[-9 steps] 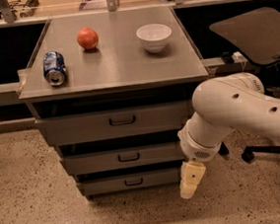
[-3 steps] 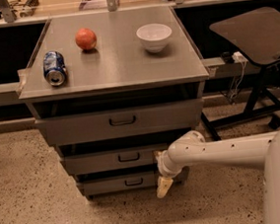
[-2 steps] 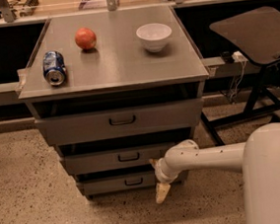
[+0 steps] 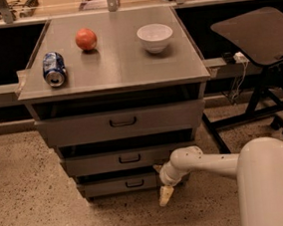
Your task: Open bottom drawer
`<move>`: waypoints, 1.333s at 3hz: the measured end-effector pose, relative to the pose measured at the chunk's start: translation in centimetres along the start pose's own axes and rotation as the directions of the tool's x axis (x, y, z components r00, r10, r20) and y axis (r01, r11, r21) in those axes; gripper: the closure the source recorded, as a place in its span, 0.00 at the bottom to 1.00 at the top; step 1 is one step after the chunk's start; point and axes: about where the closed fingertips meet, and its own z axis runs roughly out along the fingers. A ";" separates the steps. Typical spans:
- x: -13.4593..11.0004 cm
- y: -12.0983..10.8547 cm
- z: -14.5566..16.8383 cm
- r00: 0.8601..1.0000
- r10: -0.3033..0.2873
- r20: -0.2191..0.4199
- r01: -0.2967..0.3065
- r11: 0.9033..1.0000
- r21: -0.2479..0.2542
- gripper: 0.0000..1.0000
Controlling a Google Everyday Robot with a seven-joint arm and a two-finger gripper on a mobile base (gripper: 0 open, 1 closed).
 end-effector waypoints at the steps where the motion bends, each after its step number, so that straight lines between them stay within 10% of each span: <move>1: 1.6 -0.4 1.6 0.997 -0.053 -0.049 0.055 0.998 0.043 0.00; 4: 6.9 -3.8 5.1 0.991 -0.134 0.019 0.131 0.986 0.099 0.00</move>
Offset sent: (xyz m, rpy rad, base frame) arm 0.0350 -0.0403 -0.0714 -0.0218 -0.1620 0.0834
